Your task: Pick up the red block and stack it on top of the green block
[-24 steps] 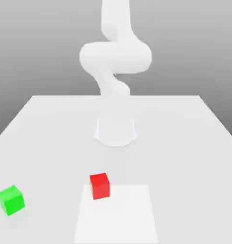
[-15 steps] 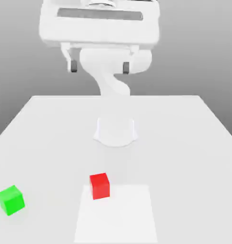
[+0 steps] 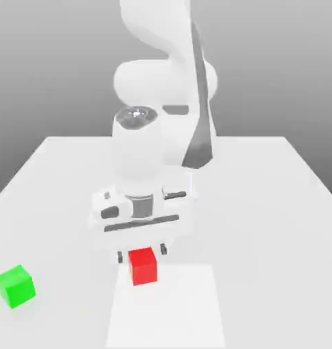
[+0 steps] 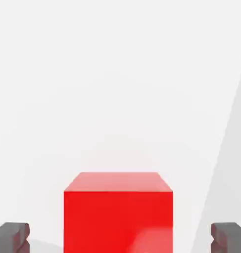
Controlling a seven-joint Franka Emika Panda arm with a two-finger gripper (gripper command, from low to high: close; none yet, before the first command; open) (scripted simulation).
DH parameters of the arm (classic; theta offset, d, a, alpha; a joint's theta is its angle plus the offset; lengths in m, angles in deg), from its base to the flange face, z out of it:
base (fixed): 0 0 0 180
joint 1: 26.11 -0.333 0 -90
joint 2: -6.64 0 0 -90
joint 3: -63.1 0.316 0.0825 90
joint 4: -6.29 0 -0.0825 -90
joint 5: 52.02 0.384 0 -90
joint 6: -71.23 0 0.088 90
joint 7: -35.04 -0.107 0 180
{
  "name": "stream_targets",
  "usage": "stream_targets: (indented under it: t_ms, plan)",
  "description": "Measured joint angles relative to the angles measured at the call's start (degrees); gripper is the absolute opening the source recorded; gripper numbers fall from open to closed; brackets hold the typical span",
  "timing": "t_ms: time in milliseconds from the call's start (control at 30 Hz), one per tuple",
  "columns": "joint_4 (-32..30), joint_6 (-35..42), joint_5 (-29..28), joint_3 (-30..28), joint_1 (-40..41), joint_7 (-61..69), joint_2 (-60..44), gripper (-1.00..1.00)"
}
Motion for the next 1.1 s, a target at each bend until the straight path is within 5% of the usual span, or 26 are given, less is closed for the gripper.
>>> stream_targets:
  t_ms: [233,500,900,1067,1100]
  plan:
    - [0.05,-0.4,-0.38,0.75,0.84,-0.26,-0.53,-1.0]
    - [-1.59,12.24,-7.3,-1.29,1.41,-5.37,13.79,-1.0]
    - [21.33,25.35,-2.88,-11.39,18.84,-11.14,3.67,-1.0]
    - [23.58,18.57,2.32,-9.29,21.2,-8.08,-5.6,-1.0]
    - [23.67,17.64,2.91,-8.88,21.52,-7.67,-6.66,1.0]
